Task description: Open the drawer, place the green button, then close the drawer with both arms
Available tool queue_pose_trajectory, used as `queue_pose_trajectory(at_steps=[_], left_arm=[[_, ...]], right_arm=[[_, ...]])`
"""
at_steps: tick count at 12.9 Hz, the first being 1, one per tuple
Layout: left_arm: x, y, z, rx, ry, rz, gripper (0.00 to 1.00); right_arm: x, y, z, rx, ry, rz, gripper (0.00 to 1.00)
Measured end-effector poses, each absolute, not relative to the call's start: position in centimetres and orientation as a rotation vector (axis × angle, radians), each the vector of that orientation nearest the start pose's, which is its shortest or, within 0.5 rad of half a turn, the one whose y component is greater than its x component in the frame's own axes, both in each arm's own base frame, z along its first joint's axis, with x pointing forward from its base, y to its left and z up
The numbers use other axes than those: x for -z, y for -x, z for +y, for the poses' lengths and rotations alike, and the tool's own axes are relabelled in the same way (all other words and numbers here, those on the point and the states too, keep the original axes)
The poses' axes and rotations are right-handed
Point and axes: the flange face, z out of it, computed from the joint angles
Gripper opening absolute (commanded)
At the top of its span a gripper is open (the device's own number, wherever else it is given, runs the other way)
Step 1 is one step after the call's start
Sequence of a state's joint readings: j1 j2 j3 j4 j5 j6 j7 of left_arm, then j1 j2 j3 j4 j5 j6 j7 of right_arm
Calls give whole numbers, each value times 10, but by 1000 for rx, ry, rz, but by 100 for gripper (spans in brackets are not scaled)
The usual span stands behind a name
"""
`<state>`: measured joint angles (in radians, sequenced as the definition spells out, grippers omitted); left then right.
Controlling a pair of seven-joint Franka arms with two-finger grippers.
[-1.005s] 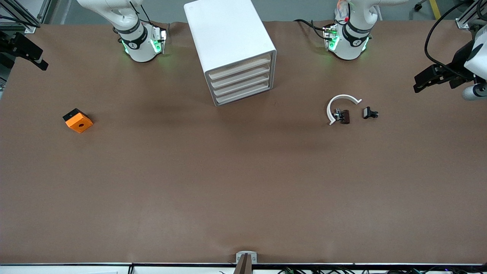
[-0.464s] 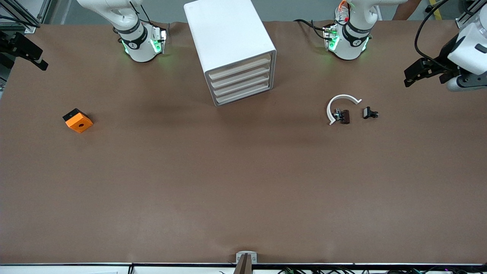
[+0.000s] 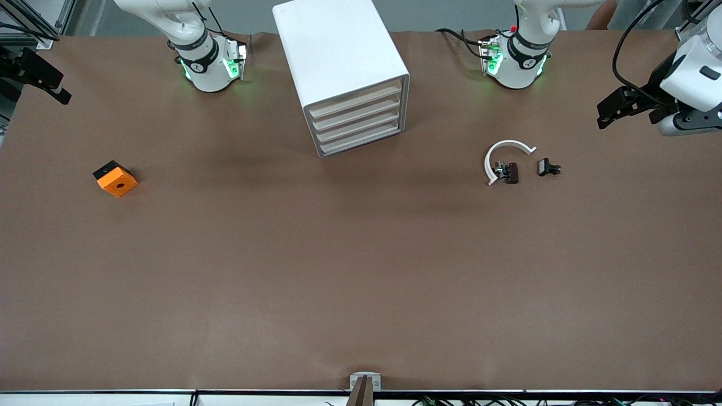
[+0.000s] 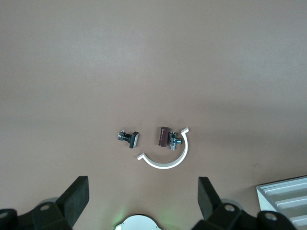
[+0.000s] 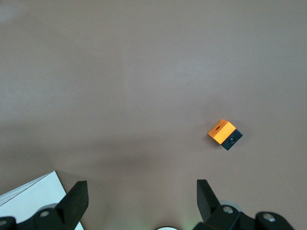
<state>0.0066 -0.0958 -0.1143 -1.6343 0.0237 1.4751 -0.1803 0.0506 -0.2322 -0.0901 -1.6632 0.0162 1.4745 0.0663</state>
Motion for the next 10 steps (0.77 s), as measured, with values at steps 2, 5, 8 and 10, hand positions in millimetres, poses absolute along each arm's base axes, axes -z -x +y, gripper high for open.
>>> queue_pose_trajectory(at_steps=[2, 5, 8, 10], left_arm=[[-640, -512, -54, -74, 3097, -122, 100], [-653, -513, -50, -32, 3101, -132, 100], [-659, -512, -44, -36, 3100, -148, 100], [-659, -510, -44, -52, 3099, -146, 100]], right_arm=[[-691, -469, -23, 66, 3099, 158, 100], [-691, -469, -23, 66, 3100, 158, 100], [-692, -469, -23, 69, 3100, 158, 100], [-692, -469, -23, 69, 3100, 158, 100]])
